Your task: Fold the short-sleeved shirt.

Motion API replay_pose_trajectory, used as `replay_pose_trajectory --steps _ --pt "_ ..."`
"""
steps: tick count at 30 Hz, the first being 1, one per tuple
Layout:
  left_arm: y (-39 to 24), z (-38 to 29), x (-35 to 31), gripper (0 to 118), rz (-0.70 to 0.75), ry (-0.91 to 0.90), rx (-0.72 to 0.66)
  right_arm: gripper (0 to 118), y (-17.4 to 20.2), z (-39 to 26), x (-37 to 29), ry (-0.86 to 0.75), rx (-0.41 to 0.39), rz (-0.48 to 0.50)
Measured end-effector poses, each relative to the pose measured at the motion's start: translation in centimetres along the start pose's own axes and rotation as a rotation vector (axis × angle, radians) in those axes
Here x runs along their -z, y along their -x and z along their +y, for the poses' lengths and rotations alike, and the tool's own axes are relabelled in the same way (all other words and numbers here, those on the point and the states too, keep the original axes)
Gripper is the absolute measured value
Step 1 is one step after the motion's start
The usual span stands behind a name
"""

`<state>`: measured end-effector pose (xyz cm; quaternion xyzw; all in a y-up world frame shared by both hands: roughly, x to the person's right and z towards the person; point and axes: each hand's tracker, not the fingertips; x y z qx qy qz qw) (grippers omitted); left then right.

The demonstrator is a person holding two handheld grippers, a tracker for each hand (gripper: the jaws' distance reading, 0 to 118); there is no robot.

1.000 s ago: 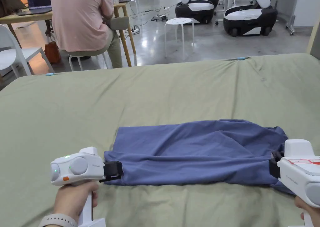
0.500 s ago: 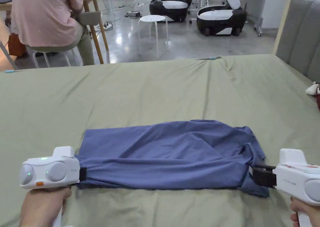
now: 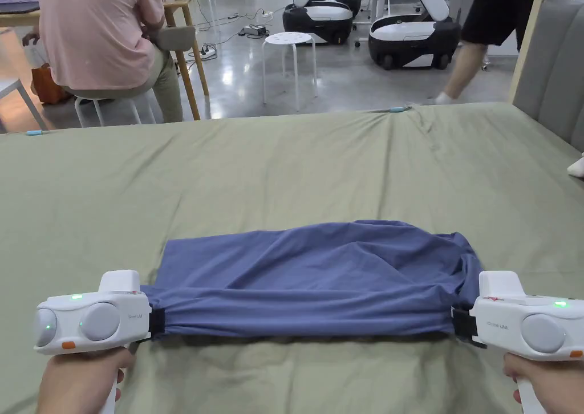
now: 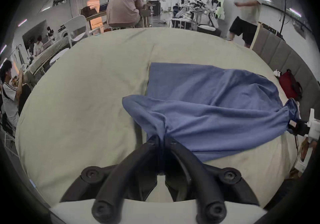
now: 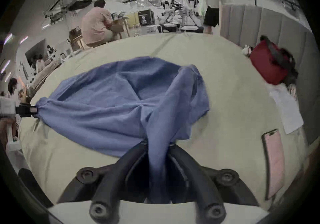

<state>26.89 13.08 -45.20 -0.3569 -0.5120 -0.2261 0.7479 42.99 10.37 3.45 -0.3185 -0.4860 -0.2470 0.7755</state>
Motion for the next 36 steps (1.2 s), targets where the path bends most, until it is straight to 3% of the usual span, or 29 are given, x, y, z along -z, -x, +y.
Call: replay_pose_trajectory --steps 8,14,15,16,18,19,20,23,25,26,27,28,32,36 --pt "0.9 -2.3 -4.4 3 -0.059 0.013 0.044 8 0.4 -0.1 -4.3 0.067 -0.084 -0.022" --pt "0.8 -5.2 -2.4 3 -0.029 0.037 0.007 8 1.1 -2.9 -2.3 0.096 -0.059 -0.017" --pt "0.8 -5.3 -2.5 13 -0.026 0.026 -0.002 21 1.1 -3.0 -2.4 0.065 -0.047 -0.011" --pt "1.1 -5.1 -2.4 34 -0.019 0.004 0.001 47 1.0 -2.7 -3.0 0.042 -0.036 -0.012" --pt "0.8 -4.8 -4.0 98 -0.007 -0.079 0.041 114 0.9 -2.0 -4.8 -0.020 -0.027 0.028" --pt "0.4 -4.6 -4.9 110 0.003 -0.125 0.065 118 1.4 -1.4 -6.1 -0.065 -0.032 0.031" --pt "0.1 -4.2 -5.5 109 0.019 -0.169 0.080 117 2.1 -0.8 -7.3 -0.125 -0.023 0.008" --pt "-2.7 -3.2 -6.2 84 0.026 -0.285 0.106 114 5.2 1.0 -9.1 -0.290 -0.032 -0.013" --pt "-4.7 -2.8 -6.5 66 0.023 -0.350 0.108 99 7.6 1.6 -9.5 -0.348 -0.071 -0.014" --pt "-5.8 -2.7 -6.6 46 0.029 -0.386 0.114 79 9.1 1.8 -9.3 -0.405 -0.088 -0.013" --pt "-6.7 -2.6 -6.6 9 0.035 -0.415 0.121 31 10.1 1.8 -9.3 -0.433 -0.097 -0.010" --pt "-7.7 -2.6 -6.5 0 0.041 -0.430 0.125 0 11.1 1.9 -8.9 -0.424 -0.097 -0.011" --pt "-8.6 -2.1 -5.1 0 -0.020 -0.385 0.103 0 13.1 2.7 -6.8 -0.408 -0.092 0.017" --pt "-6.9 -1.3 -2.9 0 0.004 -0.338 0.096 0 13.0 2.9 -4.9 -0.387 -0.139 0.015"
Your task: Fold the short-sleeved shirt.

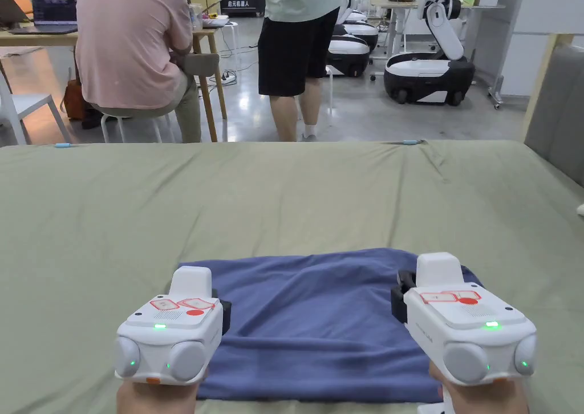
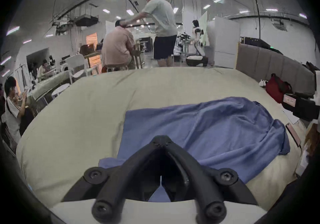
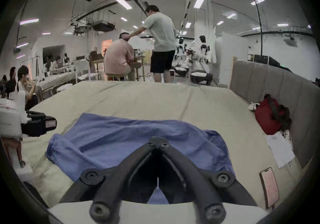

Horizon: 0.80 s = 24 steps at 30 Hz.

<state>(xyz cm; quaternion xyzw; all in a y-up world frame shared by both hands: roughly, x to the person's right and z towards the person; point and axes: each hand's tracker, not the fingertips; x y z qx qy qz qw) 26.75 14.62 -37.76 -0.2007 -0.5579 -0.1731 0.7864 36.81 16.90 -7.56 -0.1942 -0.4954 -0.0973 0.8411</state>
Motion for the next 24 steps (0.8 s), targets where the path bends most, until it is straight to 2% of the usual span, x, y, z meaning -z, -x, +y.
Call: replay_pose_trajectory --steps 8,9,10,11,12,13,14,15,16,20,22,23,24 --pt "7.2 2.7 10.8 0 0.026 0.163 -0.059 0 -2.1 -1.9 4.5 0.065 0.029 0.007" --pt "7.7 3.2 12.4 4 0.037 0.183 -0.055 0 -2.5 -2.0 5.0 0.070 0.034 0.005" --pt "8.1 3.8 14.4 26 0.060 0.209 -0.042 0 -3.0 -2.3 5.3 0.076 0.041 0.001" --pt "8.1 4.4 16.2 63 0.079 0.215 -0.034 0 -3.5 -2.4 5.8 0.082 0.047 -0.004" --pt "7.9 4.8 17.6 107 0.095 0.220 -0.025 0 -4.1 -2.4 6.1 0.087 0.052 -0.010" --pt "7.9 5.2 19.2 118 0.096 0.220 -0.017 0 -4.8 -2.4 6.6 0.097 0.056 -0.017" --pt "7.7 5.6 20.8 115 0.096 0.223 0.003 0 -5.5 -2.5 6.9 0.108 0.059 -0.024" --pt "7.6 5.8 22.3 104 0.072 0.264 0.017 0 -6.4 -2.5 7.3 0.125 0.068 -0.031" --pt "7.2 5.9 23.5 99 0.061 0.301 0.025 0 -7.5 -2.5 7.9 0.150 0.083 -0.041" --pt "6.5 5.5 27.2 89 0.068 0.371 0.095 0 -12.5 -1.8 10.4 0.230 0.023 -0.159" --pt "6.6 5.8 27.0 83 0.054 0.377 0.062 2 -15.5 -1.2 12.4 0.286 0.033 -0.180" --pt "6.5 6.0 26.4 73 0.041 0.375 0.062 14 -17.0 -0.8 13.8 0.331 0.061 -0.183" --pt "5.8 6.1 25.0 48 0.022 0.362 0.083 52 -18.2 -0.4 15.0 0.347 0.082 -0.194"
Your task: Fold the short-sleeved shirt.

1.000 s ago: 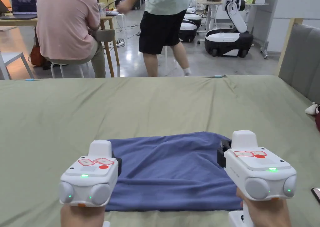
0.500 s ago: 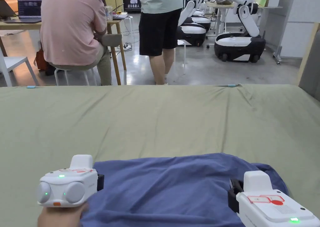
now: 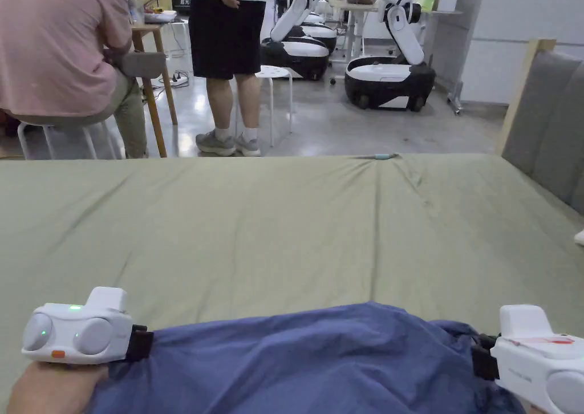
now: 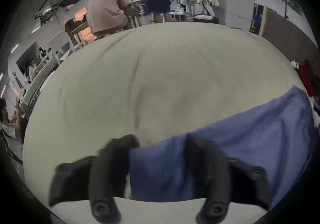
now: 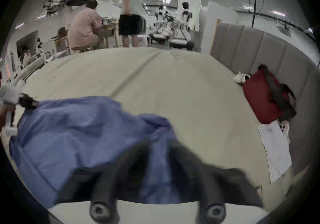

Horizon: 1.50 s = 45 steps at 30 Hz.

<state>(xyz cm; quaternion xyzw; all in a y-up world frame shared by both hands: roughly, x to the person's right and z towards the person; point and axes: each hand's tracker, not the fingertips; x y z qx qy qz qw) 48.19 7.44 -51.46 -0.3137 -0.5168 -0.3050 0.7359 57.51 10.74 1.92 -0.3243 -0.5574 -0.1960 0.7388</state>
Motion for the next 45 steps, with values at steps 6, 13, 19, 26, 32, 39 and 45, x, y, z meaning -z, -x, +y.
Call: replay_pose_trajectory --steps 6,13,19,26,32,39,45 --pt "-2.1 -0.9 -4.7 5 0.016 -0.085 0.046 96 -1.0 4.0 7.2 0.056 -0.041 -0.013" --pt "-1.5 -0.5 -5.9 5 0.038 -0.090 0.071 2 -0.9 4.1 8.7 0.156 0.012 0.021" --pt "-1.3 -1.2 -11.2 5 0.035 -0.153 0.028 2 -2.7 4.2 -0.7 -0.002 0.016 0.077" --pt "0.2 -6.5 -21.2 5 -0.012 -0.261 -0.028 2 -2.8 0.9 -13.7 -0.134 -0.074 0.024" --pt "1.5 -14.8 -24.1 5 -0.056 -0.206 -0.035 2 -2.1 -6.7 -17.3 -0.100 -0.130 -0.016" --pt "1.3 -21.9 -21.6 9 -0.061 -0.099 -0.118 2 -1.1 -14.5 -14.4 0.037 -0.060 -0.030" --pt "-0.7 -20.3 -23.9 89 -0.026 -0.276 -0.123 43 1.0 -11.3 -18.7 -0.138 -0.033 0.012"
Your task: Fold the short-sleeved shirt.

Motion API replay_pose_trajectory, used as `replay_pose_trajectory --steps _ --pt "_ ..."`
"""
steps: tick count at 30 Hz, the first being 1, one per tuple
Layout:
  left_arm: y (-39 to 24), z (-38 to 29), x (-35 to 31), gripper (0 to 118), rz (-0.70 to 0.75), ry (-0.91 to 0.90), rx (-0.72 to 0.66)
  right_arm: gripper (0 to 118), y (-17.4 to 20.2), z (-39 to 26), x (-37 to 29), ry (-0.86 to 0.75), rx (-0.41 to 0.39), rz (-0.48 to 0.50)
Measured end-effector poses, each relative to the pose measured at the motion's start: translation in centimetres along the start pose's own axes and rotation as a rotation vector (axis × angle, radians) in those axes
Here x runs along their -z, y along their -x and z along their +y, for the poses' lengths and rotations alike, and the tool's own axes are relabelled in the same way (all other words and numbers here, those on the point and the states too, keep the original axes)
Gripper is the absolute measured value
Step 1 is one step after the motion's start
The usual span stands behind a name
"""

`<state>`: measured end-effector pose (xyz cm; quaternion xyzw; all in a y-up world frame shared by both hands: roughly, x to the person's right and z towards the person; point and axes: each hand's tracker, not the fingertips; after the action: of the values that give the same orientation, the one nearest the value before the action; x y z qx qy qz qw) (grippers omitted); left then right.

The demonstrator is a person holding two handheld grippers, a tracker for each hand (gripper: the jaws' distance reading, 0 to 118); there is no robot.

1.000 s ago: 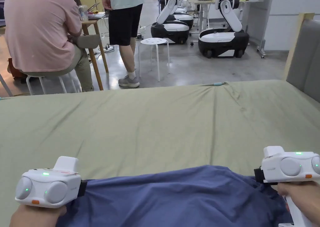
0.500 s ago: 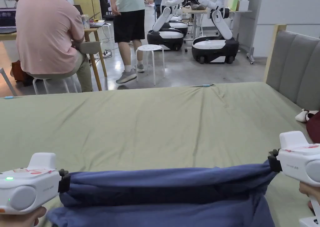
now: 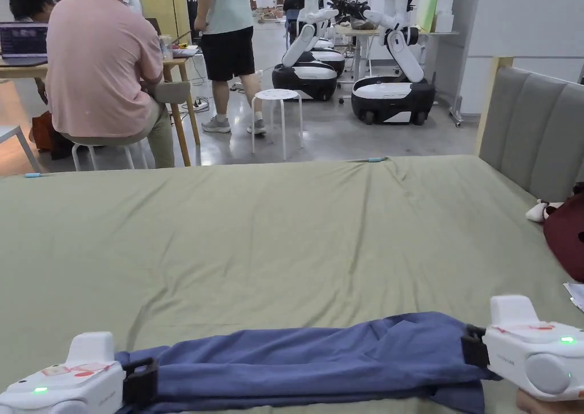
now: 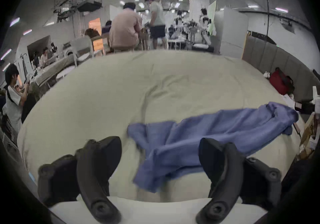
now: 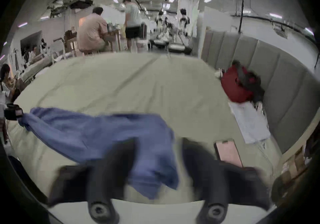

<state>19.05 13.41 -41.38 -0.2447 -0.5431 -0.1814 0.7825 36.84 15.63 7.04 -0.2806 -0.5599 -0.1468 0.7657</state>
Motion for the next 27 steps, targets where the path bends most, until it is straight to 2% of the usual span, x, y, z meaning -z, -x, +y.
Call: replay_pose_trajectory --steps 1,2,3,5,6,7,8,9,10,11,14,15,16,19,21,22,23,24,25,27 --pt "-1.3 0.6 -0.6 93 -0.006 -0.044 0.013 75 1.1 0.9 -1.0 -0.053 0.007 0.030" --pt "-2.8 0.9 -1.1 92 0.005 -0.084 0.026 98 2.5 1.4 -1.7 -0.093 0.020 0.060" --pt "-4.6 1.1 -1.5 92 0.025 -0.127 0.039 113 4.3 1.8 -2.4 -0.136 0.032 0.093" --pt "-7.9 1.1 -2.0 91 0.000 -0.175 0.066 113 8.2 2.0 -3.1 -0.213 0.028 0.141" --pt "-9.3 1.1 -2.2 85 -0.003 -0.196 0.062 112 10.1 1.9 -3.2 -0.250 0.015 0.147" --pt "-10.6 0.8 -2.2 74 -0.001 -0.221 0.059 107 11.9 1.6 -3.3 -0.280 -0.003 0.144" --pt "-11.5 0.7 -2.2 55 0.002 -0.232 0.062 93 13.4 1.3 -3.3 -0.294 -0.011 0.145" --pt "-12.2 0.6 -2.2 24 0.005 -0.245 0.065 52 14.7 0.9 -3.1 -0.293 -0.015 0.139" --pt "-12.4 0.5 -2.1 0 0.002 -0.253 0.068 8 15.9 0.6 -3.0 -0.311 -0.024 0.123" --pt "-12.5 0.3 -2.2 0 0.000 -0.254 0.070 0 16.7 0.3 -3.0 -0.322 -0.035 0.106" --pt "-10.9 0.5 -2.1 0 -0.019 -0.238 0.095 0 17.4 0.8 -3.0 -0.294 -0.053 0.176" --pt "-9.8 0.4 -2.6 0 -0.026 -0.248 0.068 0 17.8 0.9 -3.0 -0.316 -0.070 0.155" --pt "-8.5 0.6 -2.6 0 -0.026 -0.245 0.019 0 18.2 1.1 -3.1 -0.332 -0.095 0.141" --pt "-4.4 0.8 -2.2 0 -0.049 -0.194 -0.094 0 18.6 2.1 -2.7 -0.312 -0.079 0.169" --pt "-1.0 0.4 -1.5 0 -0.101 -0.147 -0.209 0 19.3 2.2 -2.5 -0.314 -0.096 0.164" --pt "0.9 -0.2 -1.2 10 -0.127 -0.132 -0.286 0 19.6 2.3 -2.3 -0.311 -0.119 0.159" --pt "2.7 -0.9 -1.1 36 -0.159 -0.126 -0.376 0 19.8 2.3 -2.1 -0.309 -0.127 0.160" --pt "4.9 -1.5 -0.7 85 -0.199 -0.103 -0.485 0 20.0 2.4 -1.9 -0.301 -0.130 0.168" --pt "6.7 -2.2 -0.2 118 -0.236 -0.079 -0.571 0 20.4 2.1 -1.7 -0.295 -0.137 0.171" --pt "9.0 -3.8 1.1 118 -0.246 -0.043 -0.660 0 20.9 2.1 -1.1 -0.285 -0.149 0.166"
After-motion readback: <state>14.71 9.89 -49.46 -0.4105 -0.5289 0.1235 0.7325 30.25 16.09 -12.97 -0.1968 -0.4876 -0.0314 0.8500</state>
